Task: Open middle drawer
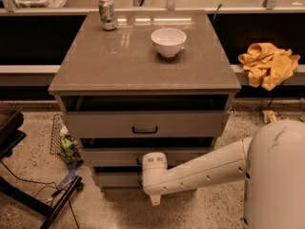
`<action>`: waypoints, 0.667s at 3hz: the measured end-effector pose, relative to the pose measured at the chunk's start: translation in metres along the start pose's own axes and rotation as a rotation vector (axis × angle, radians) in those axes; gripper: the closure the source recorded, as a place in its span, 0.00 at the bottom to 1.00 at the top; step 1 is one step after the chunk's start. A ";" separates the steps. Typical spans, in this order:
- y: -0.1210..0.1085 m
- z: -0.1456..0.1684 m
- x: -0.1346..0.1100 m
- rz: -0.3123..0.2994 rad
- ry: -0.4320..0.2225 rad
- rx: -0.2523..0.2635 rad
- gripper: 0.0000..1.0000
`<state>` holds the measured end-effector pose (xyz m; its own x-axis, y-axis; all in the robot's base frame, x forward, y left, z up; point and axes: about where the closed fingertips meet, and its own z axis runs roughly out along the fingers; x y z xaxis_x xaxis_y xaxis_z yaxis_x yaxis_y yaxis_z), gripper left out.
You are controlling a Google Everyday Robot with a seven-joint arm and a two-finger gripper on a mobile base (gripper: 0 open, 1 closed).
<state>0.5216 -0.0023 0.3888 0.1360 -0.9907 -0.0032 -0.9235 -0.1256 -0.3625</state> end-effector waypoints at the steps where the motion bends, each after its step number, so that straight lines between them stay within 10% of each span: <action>1: -0.003 0.011 -0.008 0.011 -0.032 -0.016 0.00; 2: -0.001 0.019 -0.018 0.015 -0.052 -0.033 0.00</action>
Offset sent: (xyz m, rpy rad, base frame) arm 0.0068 0.0331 -0.0258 0.0732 0.0630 0.0108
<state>0.5273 0.0165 0.3715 0.1401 -0.9885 -0.0570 -0.9368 -0.1137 -0.3308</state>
